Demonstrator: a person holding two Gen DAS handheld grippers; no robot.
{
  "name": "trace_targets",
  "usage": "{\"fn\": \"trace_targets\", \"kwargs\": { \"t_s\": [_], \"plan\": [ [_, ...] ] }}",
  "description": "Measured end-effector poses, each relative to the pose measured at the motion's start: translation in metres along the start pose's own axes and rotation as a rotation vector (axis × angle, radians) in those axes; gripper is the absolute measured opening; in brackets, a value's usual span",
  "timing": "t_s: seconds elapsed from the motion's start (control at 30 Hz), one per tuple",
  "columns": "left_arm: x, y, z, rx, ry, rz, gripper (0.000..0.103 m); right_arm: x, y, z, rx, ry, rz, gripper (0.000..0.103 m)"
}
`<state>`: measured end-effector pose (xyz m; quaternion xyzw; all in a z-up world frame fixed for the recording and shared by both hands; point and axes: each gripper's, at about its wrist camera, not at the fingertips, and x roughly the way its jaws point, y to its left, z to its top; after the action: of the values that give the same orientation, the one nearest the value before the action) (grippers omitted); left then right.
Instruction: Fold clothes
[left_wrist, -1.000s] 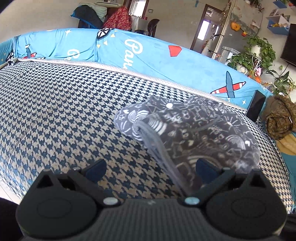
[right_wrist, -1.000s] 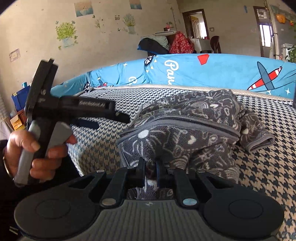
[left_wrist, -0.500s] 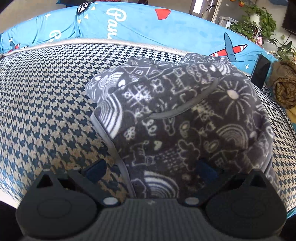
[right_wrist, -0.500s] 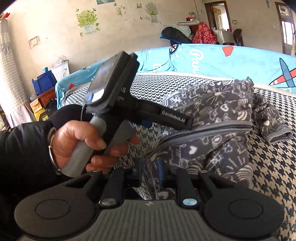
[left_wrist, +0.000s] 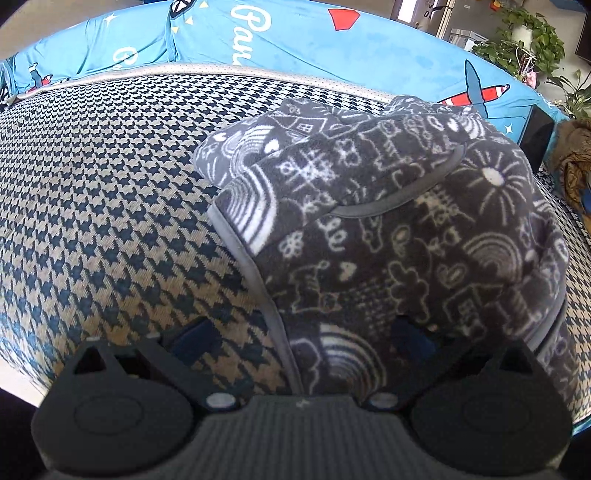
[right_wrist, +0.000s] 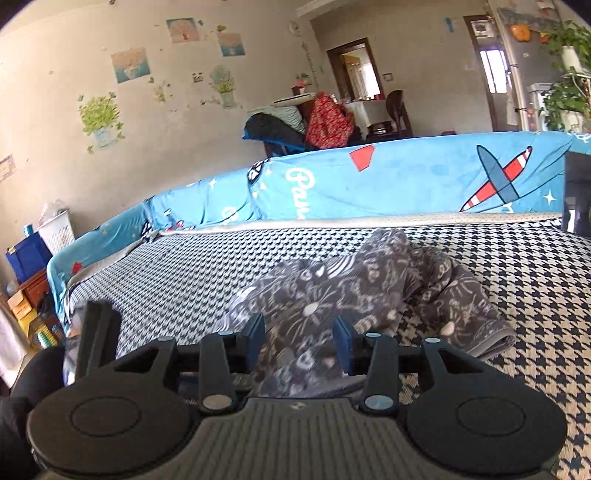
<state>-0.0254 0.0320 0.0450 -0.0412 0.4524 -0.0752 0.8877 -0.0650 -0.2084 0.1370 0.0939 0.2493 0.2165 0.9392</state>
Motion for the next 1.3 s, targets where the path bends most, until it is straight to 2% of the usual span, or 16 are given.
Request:
{"fn": "trace_targets", "kwargs": {
  "t_s": [0.07,0.33,0.43,0.63,0.7,0.77,0.8,0.9,1.03,1.17,1.3],
  "plan": [
    [-0.001,0.001,-0.001,0.008,-0.003,0.009,0.103,0.013,-0.010,0.011,0.037,-0.015,-0.023,0.054],
    [0.000,0.000,-0.002,0.033,-0.010,0.026,0.103,0.067,-0.040,0.029,0.163,0.018,-0.118,0.059],
    [0.001,0.000,-0.003,0.041,-0.011,0.025,0.103,0.085,-0.053,0.031,0.235,0.042,-0.129,0.069],
    [-0.004,0.004,-0.001,0.055,-0.031,0.047,0.103,0.119,-0.078,0.029,0.398,0.078,-0.113,0.072],
    [-0.010,0.007,0.001,0.056,-0.061,0.079,0.103,0.124,-0.083,0.025,0.463,0.067,-0.072,0.061],
    [-0.017,0.011,0.004,0.051,-0.094,0.110,0.103,0.126,-0.080,0.025,0.477,0.057,-0.038,0.028],
    [-0.021,0.014,0.007,0.044,-0.108,0.118,0.103,0.126,-0.076,0.025,0.476,0.052,-0.022,0.024],
    [-0.040,0.024,0.017,0.016,-0.166,0.130,0.103,0.125,-0.064,0.027,0.462,0.030,0.042,0.019],
    [-0.072,0.033,0.039,0.004,-0.248,0.127,0.103,0.120,-0.025,0.035,0.338,0.003,0.199,0.018],
    [-0.100,0.045,0.062,-0.003,-0.315,0.140,0.103,0.127,0.020,0.030,0.187,0.044,0.282,0.018],
    [-0.110,0.055,0.088,-0.028,-0.326,0.110,0.103,0.138,0.062,0.016,0.044,0.102,0.342,0.018]
  ]
}}
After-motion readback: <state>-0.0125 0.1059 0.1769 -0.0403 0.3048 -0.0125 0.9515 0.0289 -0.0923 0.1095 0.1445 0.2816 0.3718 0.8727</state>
